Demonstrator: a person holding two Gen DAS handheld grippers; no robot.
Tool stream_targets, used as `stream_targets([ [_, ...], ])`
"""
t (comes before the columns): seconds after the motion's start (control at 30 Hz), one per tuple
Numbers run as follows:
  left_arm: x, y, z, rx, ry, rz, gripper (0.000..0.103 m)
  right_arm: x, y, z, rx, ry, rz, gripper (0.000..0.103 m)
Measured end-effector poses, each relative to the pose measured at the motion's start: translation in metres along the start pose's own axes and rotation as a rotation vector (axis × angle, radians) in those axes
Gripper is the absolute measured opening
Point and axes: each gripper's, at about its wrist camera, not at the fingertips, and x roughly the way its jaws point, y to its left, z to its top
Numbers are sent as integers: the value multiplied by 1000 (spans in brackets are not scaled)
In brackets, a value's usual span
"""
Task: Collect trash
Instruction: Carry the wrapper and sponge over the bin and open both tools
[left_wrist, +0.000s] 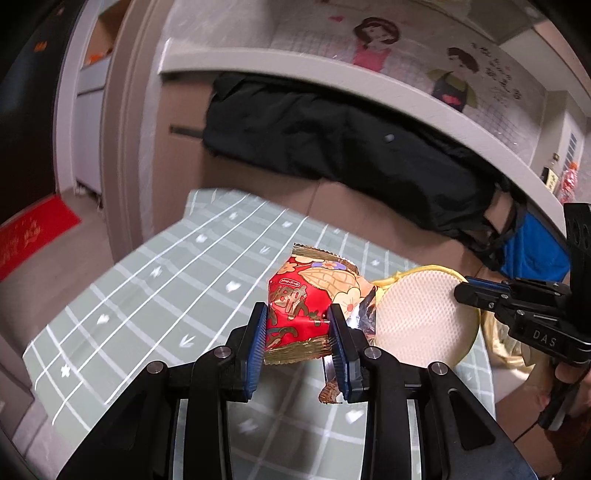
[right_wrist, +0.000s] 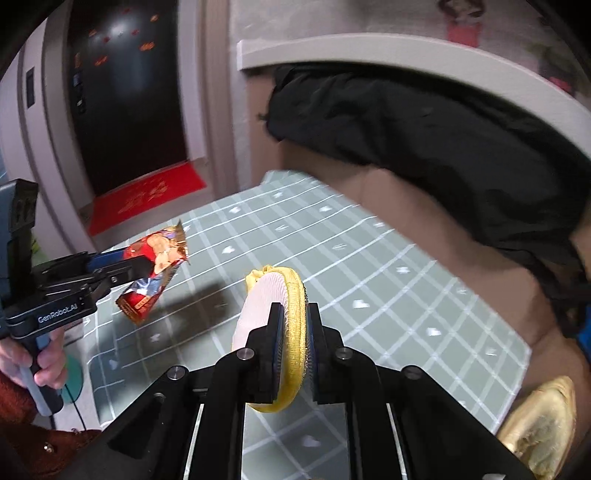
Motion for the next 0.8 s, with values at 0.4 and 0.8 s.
stream_targets([
  [0.4, 16, -140, 43, 92, -172, -42, 33, -105, -85, -10, 65, -207, -172, 11],
  [0.8, 46, -290, 30, 252, -220, -134, 33, -182, -192, -66, 173, -295, -350, 11],
])
